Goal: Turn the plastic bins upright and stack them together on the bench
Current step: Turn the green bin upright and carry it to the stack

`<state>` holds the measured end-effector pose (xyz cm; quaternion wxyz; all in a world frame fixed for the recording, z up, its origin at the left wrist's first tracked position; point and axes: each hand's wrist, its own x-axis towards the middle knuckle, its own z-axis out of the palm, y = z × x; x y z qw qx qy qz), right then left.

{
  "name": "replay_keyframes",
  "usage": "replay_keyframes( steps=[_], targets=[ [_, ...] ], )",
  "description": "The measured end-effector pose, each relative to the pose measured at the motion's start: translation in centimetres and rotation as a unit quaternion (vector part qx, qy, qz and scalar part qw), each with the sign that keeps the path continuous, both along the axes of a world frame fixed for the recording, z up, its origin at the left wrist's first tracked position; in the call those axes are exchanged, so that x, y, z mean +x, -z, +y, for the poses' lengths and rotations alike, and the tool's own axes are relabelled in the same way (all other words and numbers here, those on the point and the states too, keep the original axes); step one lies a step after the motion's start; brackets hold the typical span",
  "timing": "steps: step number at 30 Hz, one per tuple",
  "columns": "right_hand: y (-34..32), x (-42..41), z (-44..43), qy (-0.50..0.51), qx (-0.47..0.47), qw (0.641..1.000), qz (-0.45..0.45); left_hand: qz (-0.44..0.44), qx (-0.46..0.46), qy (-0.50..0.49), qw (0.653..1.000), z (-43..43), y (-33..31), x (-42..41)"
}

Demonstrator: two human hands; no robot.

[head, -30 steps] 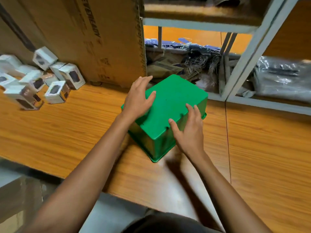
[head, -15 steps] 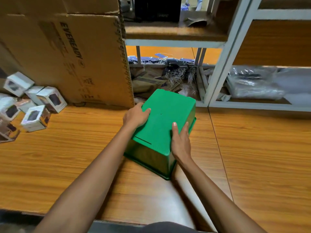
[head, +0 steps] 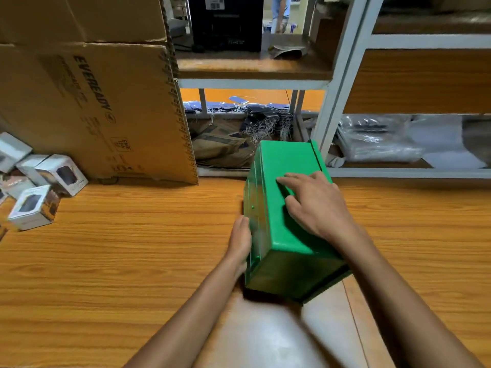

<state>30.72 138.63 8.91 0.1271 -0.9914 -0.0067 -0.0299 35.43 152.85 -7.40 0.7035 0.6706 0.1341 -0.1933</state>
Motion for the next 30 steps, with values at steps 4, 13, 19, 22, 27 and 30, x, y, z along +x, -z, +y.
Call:
replay_keyframes(
  steps=[4, 13, 19, 22, 27, 30],
  targets=[
    [1.8, 0.1, 0.9, -0.047, -0.115, 0.99, 0.065, -0.054, -0.07, -0.083, 0.993, -1.3, -4.0, -0.4],
    [0.1, -0.5, -1.0, 0.152, 0.05, 0.985, 0.06, -0.167, 0.078, 0.017, 0.983, -1.8, -10.1, 0.6],
    [-2.2, -0.7, -1.8, 0.123, 0.144, 0.982, 0.029, -0.266, 0.238, 0.052, 0.933, -2.3, -7.5, -0.5],
    [-1.3, -0.9, 0.2, 0.103, 0.163, 0.981, 0.02, -0.314, 0.273, 0.092, 0.905, -2.0, -6.9, -0.9],
    [2.3, -0.9, 2.9, 0.061, 0.209, 0.974, 0.063, -0.105, -0.077, -0.008, 0.991, -1.3, -8.2, -1.2],
    [4.4, -0.7, 3.6, 0.047, 0.276, 0.954, 0.106, -0.042, -0.128, -0.017, 0.991, -0.1, -7.2, -0.9]
  ],
)
